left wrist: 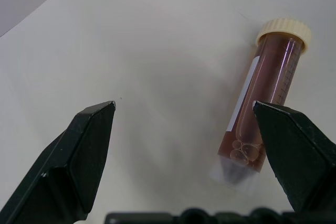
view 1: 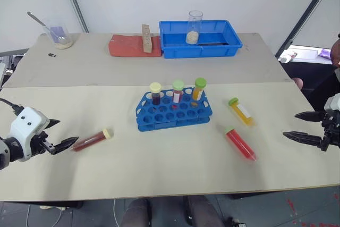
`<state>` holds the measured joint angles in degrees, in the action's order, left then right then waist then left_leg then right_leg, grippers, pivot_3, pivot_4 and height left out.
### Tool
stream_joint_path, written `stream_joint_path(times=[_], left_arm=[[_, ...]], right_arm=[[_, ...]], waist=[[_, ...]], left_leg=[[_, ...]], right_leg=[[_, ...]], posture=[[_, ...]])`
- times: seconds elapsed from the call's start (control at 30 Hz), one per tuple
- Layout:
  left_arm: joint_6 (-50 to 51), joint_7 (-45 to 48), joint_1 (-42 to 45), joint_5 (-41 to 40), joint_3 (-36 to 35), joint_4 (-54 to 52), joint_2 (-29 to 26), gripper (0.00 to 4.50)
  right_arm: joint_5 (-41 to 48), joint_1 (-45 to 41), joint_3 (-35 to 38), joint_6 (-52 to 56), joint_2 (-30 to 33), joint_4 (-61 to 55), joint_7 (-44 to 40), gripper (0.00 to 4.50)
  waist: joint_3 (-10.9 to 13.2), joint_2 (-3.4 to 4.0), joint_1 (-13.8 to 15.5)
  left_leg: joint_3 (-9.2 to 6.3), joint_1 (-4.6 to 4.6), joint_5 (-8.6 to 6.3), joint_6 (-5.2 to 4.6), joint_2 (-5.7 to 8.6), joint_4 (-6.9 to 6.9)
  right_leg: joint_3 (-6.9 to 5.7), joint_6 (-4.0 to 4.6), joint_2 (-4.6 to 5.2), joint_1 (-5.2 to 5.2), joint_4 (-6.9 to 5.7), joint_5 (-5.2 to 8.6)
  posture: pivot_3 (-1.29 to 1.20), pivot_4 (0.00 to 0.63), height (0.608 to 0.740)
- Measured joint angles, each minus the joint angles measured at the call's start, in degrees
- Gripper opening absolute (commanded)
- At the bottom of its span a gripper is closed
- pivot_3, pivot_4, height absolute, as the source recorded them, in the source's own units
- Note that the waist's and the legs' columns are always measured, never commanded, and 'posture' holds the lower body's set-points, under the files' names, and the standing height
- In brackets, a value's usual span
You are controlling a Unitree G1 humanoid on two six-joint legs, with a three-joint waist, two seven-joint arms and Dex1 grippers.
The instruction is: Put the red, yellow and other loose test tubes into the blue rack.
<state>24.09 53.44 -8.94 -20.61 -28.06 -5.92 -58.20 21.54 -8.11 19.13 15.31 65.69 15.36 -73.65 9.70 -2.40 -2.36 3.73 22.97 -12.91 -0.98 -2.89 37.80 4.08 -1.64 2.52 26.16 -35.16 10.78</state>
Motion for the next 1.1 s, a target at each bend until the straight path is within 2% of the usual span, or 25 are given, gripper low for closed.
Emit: stream_joint_path(times=[0.5, 0.73, 0.9, 1.1], left_arm=[[2.4, 0.6, -0.1, 0.0, -0.9, -2.2, 0.1, 4.5], [-0.1, 1.4, 3.5, -0.2, -1.2, 0.4, 1.1, 4.5], [-0.1, 3.0, 5.2, -2.0, -0.8, 0.2, 1.4, 4.5], [5.2, 3.8, 6.3, -6.7, 4.3, -9.2, 2.5, 4.5]], right_arm=[[1.4, 2.0, 0.1, 4.0, -0.4, -6.0, 0.2, 4.47], [3.5, 5.3, 1.9, 8.6, -2.0, -16.4, 3.2, 4.47], [4.4, 7.9, 3.7, 14.6, -3.0, -25.6, 8.8, 4.47], [4.5, 9.5, 5.5, 18.6, -2.4, -29.6, 10.8, 4.47]], waist=[[0.0, 0.0, 0.0], [0.0, 0.0, 0.2], [0.0, -0.01, 0.3], [0.0, -0.01, 0.4]], left_leg=[[0.0, -0.02, 0.0, 0.0, 0.01, 0.02], [0.0, -0.05, 0.01, 0.01, 0.02, 0.05], [0.0, -0.04, 0.01, 0.02, 0.02, 0.06], [0.0, -0.01, 0.02, 0.02, 0.05, 0.11]], right_leg=[[0.01, -0.02, 0.0, -0.01, -0.08, -0.01], [0.02, -0.02, -0.02, -0.01, -0.2, -0.01], [0.01, -0.03, -0.01, -0.01, -0.21, -0.02], [0.05, -0.17, 0.02, -0.03, -0.18, -0.1]], posture=[[0.0, 0.15, 0.74], [0.0, 0.15, 0.74], [0.0, 0.15, 0.74], [0.0, 0.15, 0.74]])
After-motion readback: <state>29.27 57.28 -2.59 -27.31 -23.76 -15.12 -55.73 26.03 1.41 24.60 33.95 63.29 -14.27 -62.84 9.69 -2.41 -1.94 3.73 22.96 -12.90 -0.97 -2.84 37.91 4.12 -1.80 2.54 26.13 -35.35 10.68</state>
